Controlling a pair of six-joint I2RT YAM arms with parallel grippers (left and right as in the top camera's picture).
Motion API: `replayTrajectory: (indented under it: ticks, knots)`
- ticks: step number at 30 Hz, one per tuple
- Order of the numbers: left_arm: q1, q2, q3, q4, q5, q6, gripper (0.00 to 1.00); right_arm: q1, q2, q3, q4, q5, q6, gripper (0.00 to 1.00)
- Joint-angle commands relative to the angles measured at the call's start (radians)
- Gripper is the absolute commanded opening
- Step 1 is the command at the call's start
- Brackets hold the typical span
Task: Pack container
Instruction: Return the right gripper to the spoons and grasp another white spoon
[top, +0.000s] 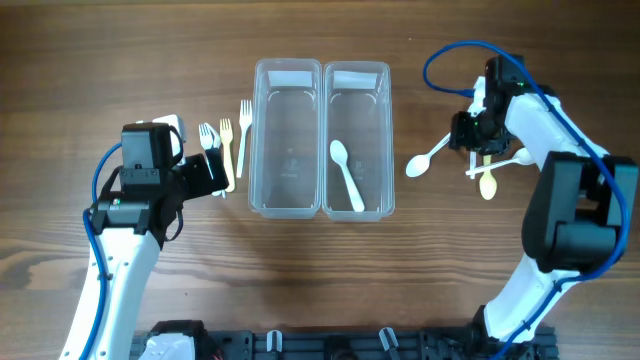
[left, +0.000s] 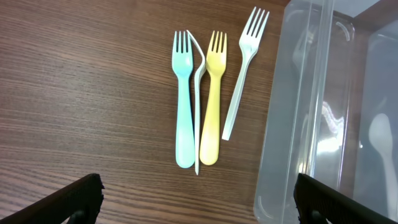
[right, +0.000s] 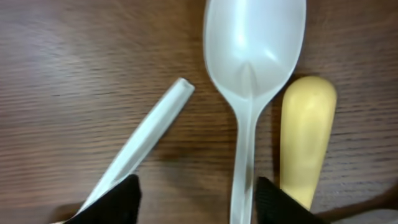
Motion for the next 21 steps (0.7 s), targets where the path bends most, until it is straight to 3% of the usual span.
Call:
replayTrajectory:
  ticks: [1,5,7,14,21]
  knots:
    - [-0.006,0.005,0.020,0.003,-0.010,-0.010,1.00,-0.028,0.019,-0.003,0.003,0.018,-0.011,0.55]
    - [-0.006,0.005,0.020,0.003,-0.010,-0.010,1.00,-0.048,0.019,-0.003,0.003,0.017,-0.010,0.52]
    - [-0.006,0.005,0.020,0.003,-0.010,-0.010,1.00,-0.051,0.019,-0.003,0.002,0.017,-0.010,0.45]
    - [-0.006,0.005,0.020,0.003,-0.010,-0.010,1.00,-0.047,0.019,-0.008,-0.006,0.010,-0.018,0.34]
    - [-0.006,0.005,0.020,0.003,-0.010,-0.010,1.00,-0.046,0.024,-0.025,-0.001,0.010,-0.018,0.33]
